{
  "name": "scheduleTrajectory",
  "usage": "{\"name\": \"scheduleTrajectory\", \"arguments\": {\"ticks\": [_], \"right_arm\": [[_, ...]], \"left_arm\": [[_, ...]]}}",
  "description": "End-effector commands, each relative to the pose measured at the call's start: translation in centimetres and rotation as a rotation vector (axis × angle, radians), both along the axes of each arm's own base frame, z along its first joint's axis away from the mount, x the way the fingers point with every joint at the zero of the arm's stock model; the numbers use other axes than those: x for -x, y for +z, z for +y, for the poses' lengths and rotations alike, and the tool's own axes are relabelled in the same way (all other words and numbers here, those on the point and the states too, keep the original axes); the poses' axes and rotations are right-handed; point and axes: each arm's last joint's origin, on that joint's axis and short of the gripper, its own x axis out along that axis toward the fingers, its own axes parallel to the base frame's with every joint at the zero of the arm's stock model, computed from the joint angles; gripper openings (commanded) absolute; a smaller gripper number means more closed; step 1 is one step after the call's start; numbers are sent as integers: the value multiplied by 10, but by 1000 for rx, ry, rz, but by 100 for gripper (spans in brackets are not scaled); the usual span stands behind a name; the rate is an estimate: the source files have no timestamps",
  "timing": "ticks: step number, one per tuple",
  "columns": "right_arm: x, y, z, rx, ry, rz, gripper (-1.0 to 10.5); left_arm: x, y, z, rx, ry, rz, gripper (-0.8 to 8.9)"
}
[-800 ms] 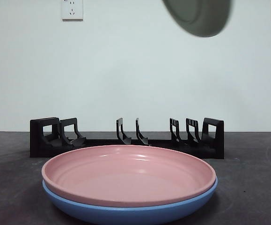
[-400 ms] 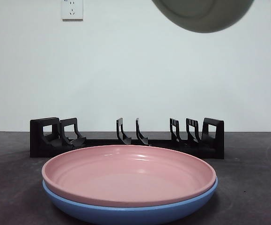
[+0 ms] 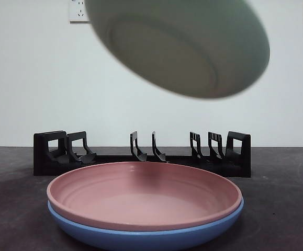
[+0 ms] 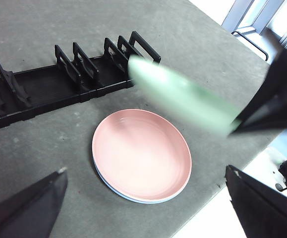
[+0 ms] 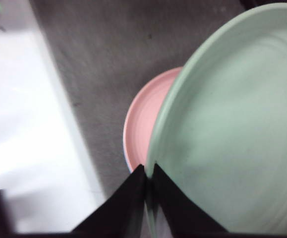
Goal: Place the plate
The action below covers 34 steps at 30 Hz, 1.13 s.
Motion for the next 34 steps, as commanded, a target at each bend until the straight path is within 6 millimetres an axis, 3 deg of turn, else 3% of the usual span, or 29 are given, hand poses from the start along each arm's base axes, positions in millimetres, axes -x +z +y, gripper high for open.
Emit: {"name": "scheduleTrajectory", "arguments": {"ticks": [1,9,17,25,34], "right_arm": [[6,-17,14,5,-28,-26,11],[13,-71,44,134,3,-44,11],[14,-106,68,228,-4,-92,11],[13,-124,76,275,-37,-89,11],[12,-127,79,253,-68,-73,12]], "left_arm": [[2,5,0,8,-13,-26,500],[1,5,0,9,-13,-28,500],[2,5,0,9,-13,-27,500],[2,5,1,7,-13,-23,500],[2,5,1,6,-13,-22,500]]}}
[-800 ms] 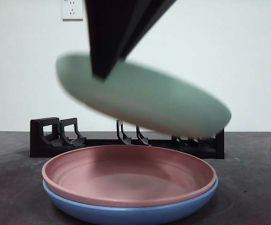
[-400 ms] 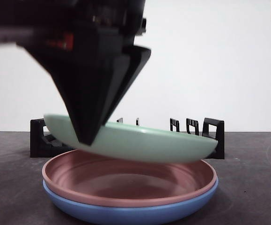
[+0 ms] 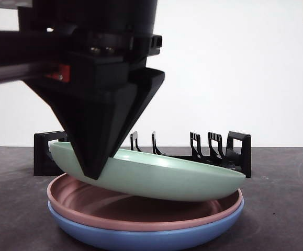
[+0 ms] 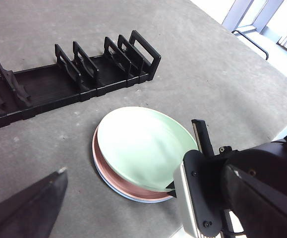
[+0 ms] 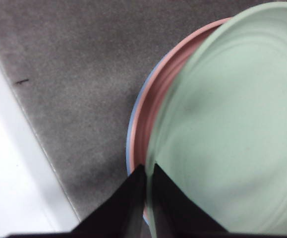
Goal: Place the plate
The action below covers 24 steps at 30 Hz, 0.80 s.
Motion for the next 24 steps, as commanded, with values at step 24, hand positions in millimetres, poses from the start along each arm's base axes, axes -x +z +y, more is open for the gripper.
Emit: {"name": "scheduleTrajectory", "arguments": {"ticks": [24], "right_arm": [[-38,109,-104,-326,-358,-17,379]], "left_arm": [[0,10,-1,44,-11,-72,500]]}}
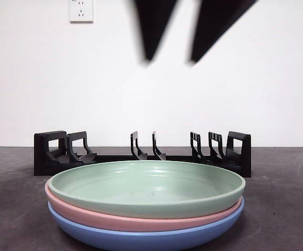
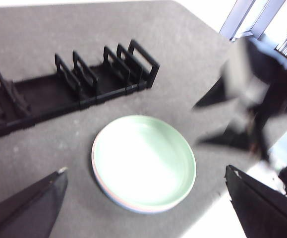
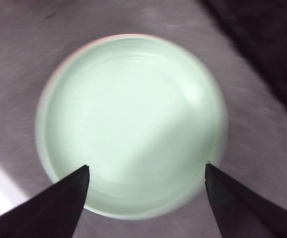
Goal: Place the plate
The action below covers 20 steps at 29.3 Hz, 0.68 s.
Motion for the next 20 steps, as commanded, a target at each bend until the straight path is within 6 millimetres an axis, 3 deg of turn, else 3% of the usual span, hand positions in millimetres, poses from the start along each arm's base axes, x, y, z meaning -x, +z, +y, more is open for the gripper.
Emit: {"name": "scheduleTrajectory", "arguments": {"ticks": [1,7,11,17,20], "right_arm": [[-1,25,-29,-70,-66,-25,387],[14,62,-109,-191,-226,-98,393],[44,77,-154,-314,-241,-136,394],[94,82,-211,-520,-240,-186,393],[104,80,-224,-549,-237,-205,393]], "left_arm": [[1,8,0,28,-11,-48,500],[0,10,-1,42,-9,-62,499],[-3,11,-2,45,-9,-67,499],[-15,10,-10,33,-3,-22,499],[-22,8,-15,11,-4,11,499]]}}
